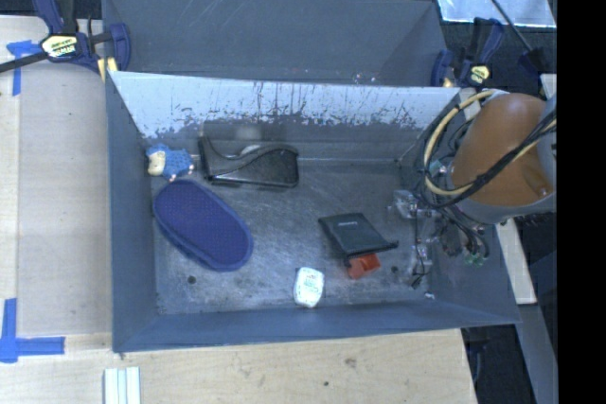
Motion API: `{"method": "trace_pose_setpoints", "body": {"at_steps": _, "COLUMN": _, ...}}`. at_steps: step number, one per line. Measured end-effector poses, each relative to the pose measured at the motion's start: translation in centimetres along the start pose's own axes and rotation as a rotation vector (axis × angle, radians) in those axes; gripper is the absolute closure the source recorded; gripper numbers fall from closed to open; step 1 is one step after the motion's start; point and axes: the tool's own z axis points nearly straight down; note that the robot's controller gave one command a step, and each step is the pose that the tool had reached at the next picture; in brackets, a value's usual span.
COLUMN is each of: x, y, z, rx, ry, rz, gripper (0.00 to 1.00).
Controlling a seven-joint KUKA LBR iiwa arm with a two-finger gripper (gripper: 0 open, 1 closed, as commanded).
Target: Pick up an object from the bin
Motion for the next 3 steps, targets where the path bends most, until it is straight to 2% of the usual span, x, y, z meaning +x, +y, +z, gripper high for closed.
{"method": "trace_pose_setpoints", "body": {"at_steps": 1, "x": -0.7, "y": 4.2, "z": 2.1, "rx": 0.001, "ry": -0.003, "rz": 0.113, "gripper": 0.0}}
{"method": "trace_pose_setpoints", "body": {"at_steps": 2, "x": -0.7, "y": 4.0, "z": 2.0, "rx": 0.002, "ry": -0.005, "rz": 0.112, "gripper": 1.0}}
{"method": "trace_pose_setpoints", "body": {"at_steps": 3, "x": -0.3, "y": 5.8, "z": -15.1, "rx": 0.001, "ry": -0.018, "rz": 0.12, "gripper": 1.0}}
